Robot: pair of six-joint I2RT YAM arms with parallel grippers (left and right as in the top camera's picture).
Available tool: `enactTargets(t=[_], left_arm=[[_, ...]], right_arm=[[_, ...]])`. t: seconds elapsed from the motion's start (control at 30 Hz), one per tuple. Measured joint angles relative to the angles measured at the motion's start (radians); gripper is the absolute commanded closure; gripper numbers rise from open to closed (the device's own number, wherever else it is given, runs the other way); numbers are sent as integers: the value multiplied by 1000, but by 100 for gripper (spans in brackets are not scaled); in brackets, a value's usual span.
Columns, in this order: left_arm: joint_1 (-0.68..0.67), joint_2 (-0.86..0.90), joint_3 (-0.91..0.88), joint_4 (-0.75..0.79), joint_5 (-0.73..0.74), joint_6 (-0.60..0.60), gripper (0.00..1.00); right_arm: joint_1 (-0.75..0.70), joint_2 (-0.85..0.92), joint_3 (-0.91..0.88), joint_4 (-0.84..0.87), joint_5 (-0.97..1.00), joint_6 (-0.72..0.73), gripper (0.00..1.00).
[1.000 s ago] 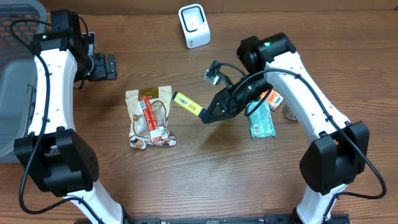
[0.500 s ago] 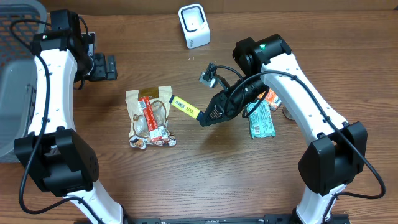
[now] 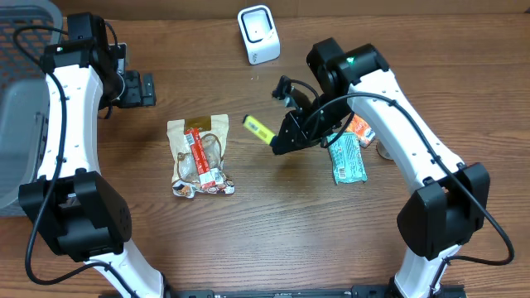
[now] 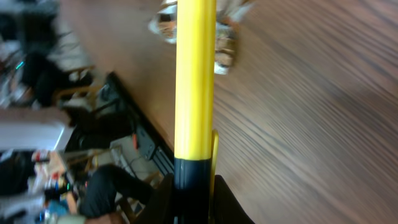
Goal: Scan the item barcode
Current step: 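Carry the yellow stick up to the white scanner window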
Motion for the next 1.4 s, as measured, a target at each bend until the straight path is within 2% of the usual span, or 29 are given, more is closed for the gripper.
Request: enactTargets(t=[0.2,0.33,0.63,0.8,1.13,1.4], left_arm=[[0,0,0,0,0,0,0],[0,0,0,0,0,0,0],[0,0,0,0,0,0,1],[0,0,0,0,0,0,0],[0,0,0,0,0,0,0],[0,0,0,0,0,0,0]], right_arm=[[0,0,240,8,146,162,97],[0,0,348,61,233,220,97],[0,36,400,299,447,256,97],[5,135,401,450,636,176,96],[42,286,401,740,942,-145,96],[47,369,401,833,1071,-354,96]])
